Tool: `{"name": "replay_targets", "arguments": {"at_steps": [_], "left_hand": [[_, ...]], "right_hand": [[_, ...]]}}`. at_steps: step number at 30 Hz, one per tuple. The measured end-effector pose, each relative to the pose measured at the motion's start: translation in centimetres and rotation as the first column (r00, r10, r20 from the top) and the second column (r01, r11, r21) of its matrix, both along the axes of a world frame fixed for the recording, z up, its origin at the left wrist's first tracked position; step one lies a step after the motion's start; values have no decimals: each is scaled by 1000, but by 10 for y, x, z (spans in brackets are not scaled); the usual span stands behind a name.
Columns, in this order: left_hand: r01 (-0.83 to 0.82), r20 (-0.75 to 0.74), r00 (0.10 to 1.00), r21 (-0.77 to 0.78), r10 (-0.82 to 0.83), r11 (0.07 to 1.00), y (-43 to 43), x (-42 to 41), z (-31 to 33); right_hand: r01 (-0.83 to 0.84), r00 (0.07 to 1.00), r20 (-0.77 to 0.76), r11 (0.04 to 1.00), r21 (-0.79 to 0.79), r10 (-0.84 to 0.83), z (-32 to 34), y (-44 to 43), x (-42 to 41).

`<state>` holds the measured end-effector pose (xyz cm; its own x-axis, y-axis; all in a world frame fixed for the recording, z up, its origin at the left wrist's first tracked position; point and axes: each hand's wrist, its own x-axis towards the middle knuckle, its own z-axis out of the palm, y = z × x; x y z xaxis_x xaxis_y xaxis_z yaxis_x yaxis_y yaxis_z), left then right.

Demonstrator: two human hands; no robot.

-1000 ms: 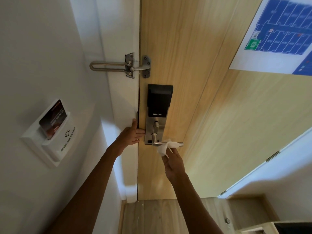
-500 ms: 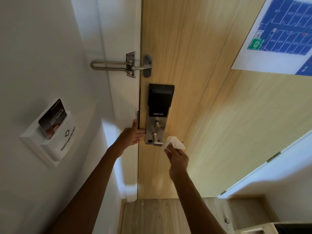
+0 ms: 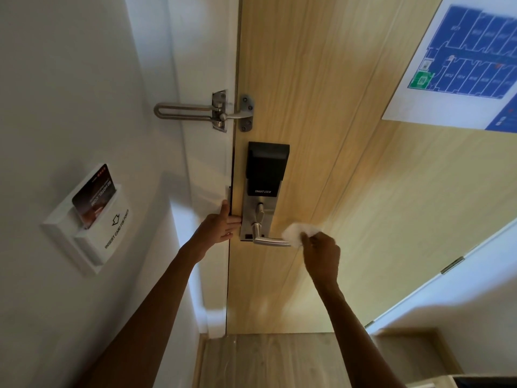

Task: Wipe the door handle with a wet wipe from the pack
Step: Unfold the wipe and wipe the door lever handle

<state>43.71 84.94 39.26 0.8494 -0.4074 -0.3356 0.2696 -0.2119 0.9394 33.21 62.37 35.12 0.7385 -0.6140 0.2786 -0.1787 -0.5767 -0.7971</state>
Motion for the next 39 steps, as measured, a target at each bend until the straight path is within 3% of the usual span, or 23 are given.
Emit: {"name": "replay_targets", "arguments": {"at_steps": [3, 5, 8, 12, 15, 17, 20, 23, 25, 27, 29, 31, 34, 39], "left_hand": [[0, -7, 1000, -6, 0, 1000, -1, 1, 0], [-4, -15, 1000, -13, 4, 1000, -1, 1, 0], [-4, -20, 1000, -28, 4, 1000, -1, 2, -2], [-58, -24, 998, -22, 58, 998, -2, 4, -4], [-5, -60, 998, -37, 3, 999, -2, 5, -5], [-62, -74, 996, -39, 59, 997, -4, 6, -8], [-73, -74, 995, -40, 70, 996, -7, 6, -12], [-48, -52, 998, -38, 46, 998, -3, 0, -21], [-41, -32, 999, -27, 40, 999, 0, -5, -25], [-70, -34, 997, -51, 69, 996, -2, -9, -29], [-133, -83, 989, -111, 124, 985, -7, -13, -29], [-161, -102, 984, -141, 147, 977, -17, -17, -28], [-173, -35, 985, -144, 170, 974, -27, -22, -28], [-218, -19, 976, -85, 217, 972, -32, -23, -30]], "right_hand": [[-140, 990, -37, 926, -350, 136, 3, 16, 0], [-218, 975, -153, 849, -481, 164, 4, 29, 5], [-323, 937, -277, 827, -461, 212, 3, 53, 18], [-288, 954, -214, 845, -451, 211, 0, 67, 23], [-394, 916, -259, 815, -424, 308, 4, 54, 27], [-478, 874, -291, 797, -368, 390, 10, 38, 26], [-461, 885, -258, 806, -371, 387, 11, 3, 10], [-319, 934, -235, 924, -213, 268, 4, -38, -10], [-292, 916, -308, 954, -70, 258, -3, -52, -21], [-175, 948, -241, 973, 152, 209, -8, -54, -29], [-54, 986, -121, 915, 400, 111, -6, -47, -29], [-74, 992, -41, 824, 562, 117, 1, -31, -26], [-119, 991, 14, 823, 556, 134, 5, -10, -23], [-39, 999, -5, 828, 560, 50, 4, -21, -22]]}}
